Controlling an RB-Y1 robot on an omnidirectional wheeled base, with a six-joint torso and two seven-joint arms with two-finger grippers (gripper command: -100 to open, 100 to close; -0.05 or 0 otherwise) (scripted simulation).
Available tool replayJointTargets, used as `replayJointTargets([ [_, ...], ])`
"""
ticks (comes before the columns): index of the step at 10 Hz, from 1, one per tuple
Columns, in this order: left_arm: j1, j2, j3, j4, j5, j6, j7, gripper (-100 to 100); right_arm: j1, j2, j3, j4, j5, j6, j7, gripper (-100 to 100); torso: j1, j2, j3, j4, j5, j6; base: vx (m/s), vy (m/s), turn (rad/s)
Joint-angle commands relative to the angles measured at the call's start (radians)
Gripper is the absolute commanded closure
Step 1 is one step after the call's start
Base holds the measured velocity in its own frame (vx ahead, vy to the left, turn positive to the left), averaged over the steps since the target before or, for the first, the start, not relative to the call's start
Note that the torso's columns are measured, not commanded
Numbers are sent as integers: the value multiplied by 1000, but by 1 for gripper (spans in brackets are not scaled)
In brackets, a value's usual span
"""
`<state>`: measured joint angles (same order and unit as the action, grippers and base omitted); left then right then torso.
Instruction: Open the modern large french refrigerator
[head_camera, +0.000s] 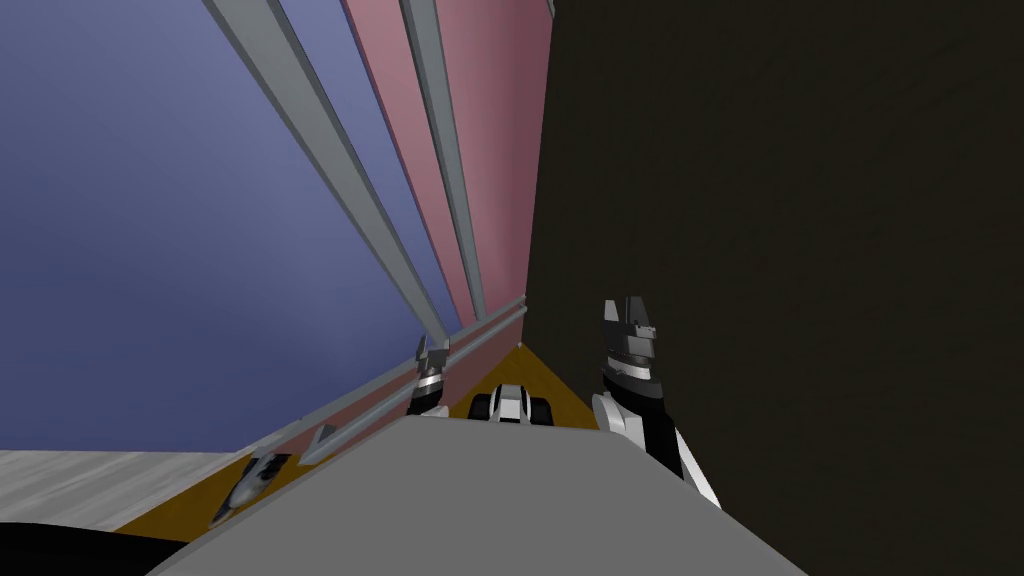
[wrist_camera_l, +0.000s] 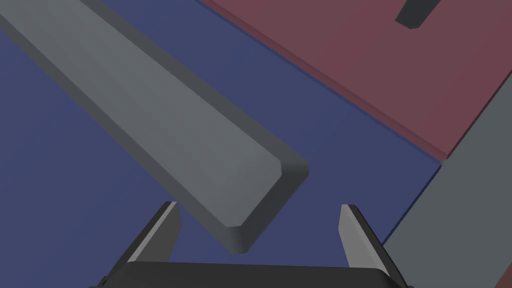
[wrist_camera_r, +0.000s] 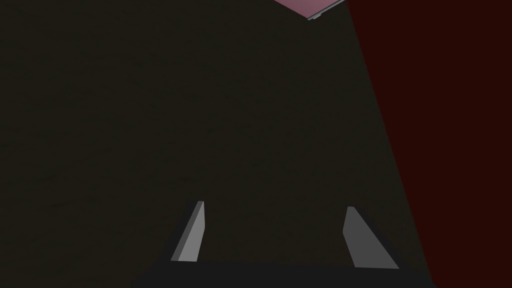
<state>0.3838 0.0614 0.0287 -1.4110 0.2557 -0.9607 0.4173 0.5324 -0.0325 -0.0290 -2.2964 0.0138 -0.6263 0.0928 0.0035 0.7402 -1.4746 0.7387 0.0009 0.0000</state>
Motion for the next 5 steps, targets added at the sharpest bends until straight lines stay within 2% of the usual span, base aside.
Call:
replayJointTargets([
  [1, -4, 5, 7, -45, 5, 52, -6, -100, 0, 0, 0, 0, 0, 0, 0, 0, -1, -1, 0, 0, 0, 0, 17, 1, 12],
  [2, -8, 8, 10, -59, 7, 70, -8, -100, 0, 0, 0, 0, 0, 0, 0, 0, -3, -1, -1, 0, -1, 0, 13, 1, 13],
  [3, -4, 3, 6, -47, 4, 53, -8, -100, 0, 0, 0, 0, 0, 0, 0, 0, -3, -2, -2, 0, -1, 0, 0, 0, 0],
  [4, 2, 1, 2, -23, 2, 24, -3, 100, 0, 0, 0, 0, 0, 0, 0, 0, -3, -3, -2, 0, -1, 0, -13, 7, -14],
  [5, 6, -1, -1, -9, 0, 6, -1, 100, 0, 0, 0, 0, 0, 0, 0, 0, -3, -3, -1, -3, 1, 2, -24, 17, -19],
])
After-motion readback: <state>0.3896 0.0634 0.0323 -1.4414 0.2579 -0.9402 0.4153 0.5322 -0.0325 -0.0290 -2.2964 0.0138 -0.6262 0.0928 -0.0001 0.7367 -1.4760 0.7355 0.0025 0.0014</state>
